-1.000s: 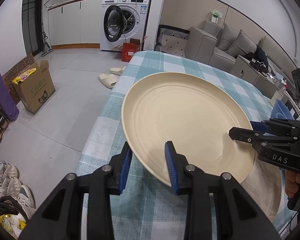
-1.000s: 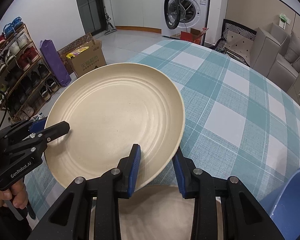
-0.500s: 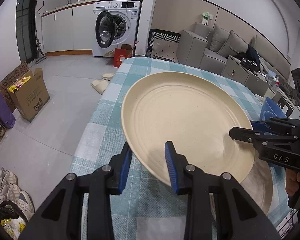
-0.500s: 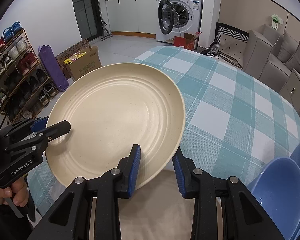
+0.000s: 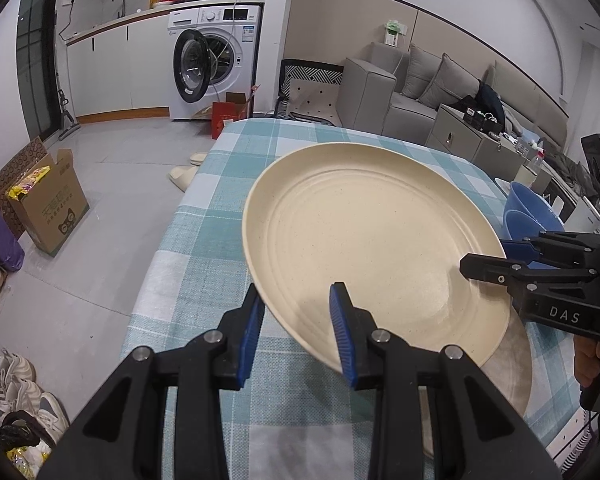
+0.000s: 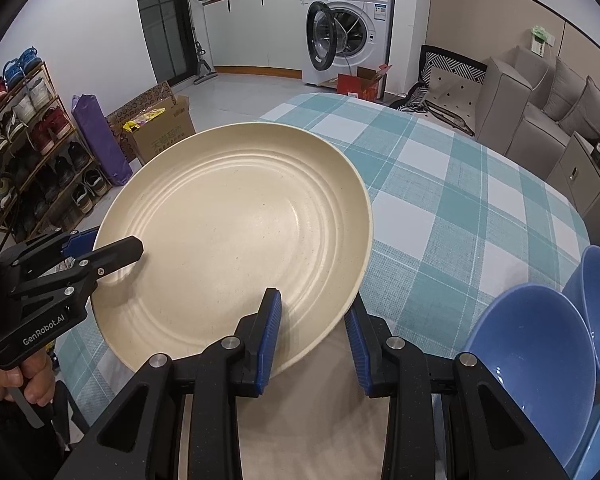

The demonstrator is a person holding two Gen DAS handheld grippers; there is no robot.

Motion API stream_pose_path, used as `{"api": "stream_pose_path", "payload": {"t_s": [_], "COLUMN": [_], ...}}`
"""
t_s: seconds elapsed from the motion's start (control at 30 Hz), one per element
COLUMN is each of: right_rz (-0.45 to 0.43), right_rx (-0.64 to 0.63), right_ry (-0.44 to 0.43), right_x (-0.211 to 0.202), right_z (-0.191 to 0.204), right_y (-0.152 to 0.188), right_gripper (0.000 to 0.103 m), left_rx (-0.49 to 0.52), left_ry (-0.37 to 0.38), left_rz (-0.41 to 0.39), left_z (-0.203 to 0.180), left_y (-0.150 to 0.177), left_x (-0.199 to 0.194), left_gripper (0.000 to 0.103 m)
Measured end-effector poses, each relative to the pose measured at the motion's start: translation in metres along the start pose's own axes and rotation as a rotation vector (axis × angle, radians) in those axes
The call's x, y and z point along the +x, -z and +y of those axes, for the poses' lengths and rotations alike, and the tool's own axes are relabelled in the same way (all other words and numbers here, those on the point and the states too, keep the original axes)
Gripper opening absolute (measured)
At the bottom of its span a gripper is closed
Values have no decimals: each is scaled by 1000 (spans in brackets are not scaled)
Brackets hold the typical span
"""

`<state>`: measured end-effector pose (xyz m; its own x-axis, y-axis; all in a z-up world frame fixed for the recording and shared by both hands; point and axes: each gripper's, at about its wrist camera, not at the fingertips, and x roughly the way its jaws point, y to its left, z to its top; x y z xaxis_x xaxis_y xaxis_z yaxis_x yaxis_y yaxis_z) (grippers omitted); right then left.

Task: Organize plates and bowls
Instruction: 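Carry the held cream plate over the first cream plate with both grippers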

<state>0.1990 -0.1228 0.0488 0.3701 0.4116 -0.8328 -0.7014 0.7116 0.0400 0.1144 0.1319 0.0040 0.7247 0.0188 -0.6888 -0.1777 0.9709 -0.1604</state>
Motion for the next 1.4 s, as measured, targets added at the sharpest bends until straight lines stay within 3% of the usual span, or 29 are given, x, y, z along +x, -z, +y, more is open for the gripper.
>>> {"api": "stream_pose_path", "payload": {"t_s": [0.67, 1.4], "right_rz": [-7, 6], "right_rx": [34, 57], "right_ry": [9, 32], "right_x": [-35, -61], "right_z": [-13, -25], "right_y": [30, 80], "right_gripper": [33, 33], "left_rx": [71, 150], "left_ry": [43, 70], "left_rz": [-3, 30], "left_z": [-27, -64], "left_y": [3, 29], "left_x": [-16, -24], "left_gripper": [32, 32]}}
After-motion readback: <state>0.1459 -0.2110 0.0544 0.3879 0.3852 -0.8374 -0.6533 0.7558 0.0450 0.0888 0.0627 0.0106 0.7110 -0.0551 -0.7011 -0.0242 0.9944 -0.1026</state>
